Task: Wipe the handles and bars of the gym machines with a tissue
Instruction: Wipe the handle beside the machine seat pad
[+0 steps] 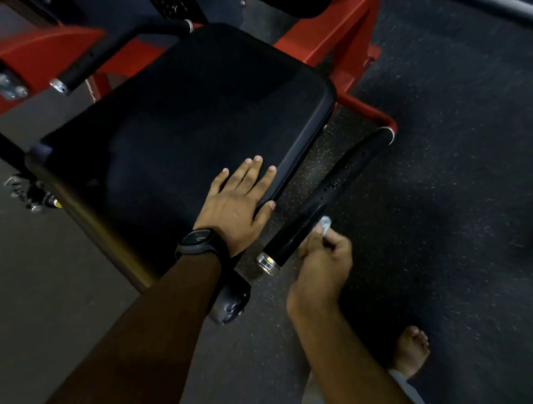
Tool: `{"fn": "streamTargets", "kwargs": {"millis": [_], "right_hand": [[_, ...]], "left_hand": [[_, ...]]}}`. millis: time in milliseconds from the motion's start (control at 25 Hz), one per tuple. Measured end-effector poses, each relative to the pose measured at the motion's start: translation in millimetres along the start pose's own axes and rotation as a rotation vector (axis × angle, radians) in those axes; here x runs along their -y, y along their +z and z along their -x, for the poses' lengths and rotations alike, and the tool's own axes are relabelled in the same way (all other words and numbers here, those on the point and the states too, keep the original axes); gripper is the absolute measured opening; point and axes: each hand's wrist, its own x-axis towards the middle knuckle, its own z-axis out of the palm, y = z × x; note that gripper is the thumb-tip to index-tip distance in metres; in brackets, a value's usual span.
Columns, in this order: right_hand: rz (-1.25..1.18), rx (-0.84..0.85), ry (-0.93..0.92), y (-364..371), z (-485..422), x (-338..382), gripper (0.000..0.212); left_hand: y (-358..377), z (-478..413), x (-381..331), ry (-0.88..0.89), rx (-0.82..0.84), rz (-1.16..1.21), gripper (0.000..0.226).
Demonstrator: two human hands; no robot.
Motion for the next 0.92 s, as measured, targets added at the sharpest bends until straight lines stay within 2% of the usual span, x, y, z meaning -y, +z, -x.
{"fn": "streamTargets", "kwargs": {"millis": [80,160,320,360,440,520,560,600,640,720,840,920], "right_hand": [[0.01,0.079,0.099,-3,7,-2,0.005],[-0.041,0.108,0.121,-8,11,-6,0.004],[0.106,0.157,-0.003,-16,16,-3,0.008],[0.155,0.205,-0.119,-19,19,-4,0.01],[0.386,0.331,-0.588,-24,17,-3,0.013],[0.793,0.572,-1.129,-26,-4,6,0.023],[1.014,0.702,-1.325,-26,-19,15,0.034],[1.2,0.792,-1.441,-24,-34,27,0.044],[1.334,0.824,-1.483,-20,-43,42,0.048],[1.445,0.862,-1.438,-13,-50,72,0.044],[1.626,1.176,-1.494,-8,-42,93,0.044],[1.723,1.235,-1.516,-1,-39,106,0.044]], "left_hand": [[0,-1,0,-0.001,-0.003,-0.004,0.061],[1,-1,0,-0.001,-0.014,-0.008,0.06],[-1,0,0,0.0,-0.011,0.009,0.058],[-1,0,0,0.003,-0.011,0.015,0.057],[0,0,1,0.007,-0.02,0.024,0.057],[1,0,2,0.017,-0.032,0.019,0.057],[1,0,2,0.02,-0.037,0.019,0.056],[2,0,3,0.02,-0.043,0.02,0.056],[3,0,3,0.017,-0.045,0.018,0.056],[4,0,3,0.016,-0.045,0.016,0.057],[5,0,3,0.014,-0.054,0.013,0.056],[6,0,4,0.015,-0.064,0.014,0.056]]}}
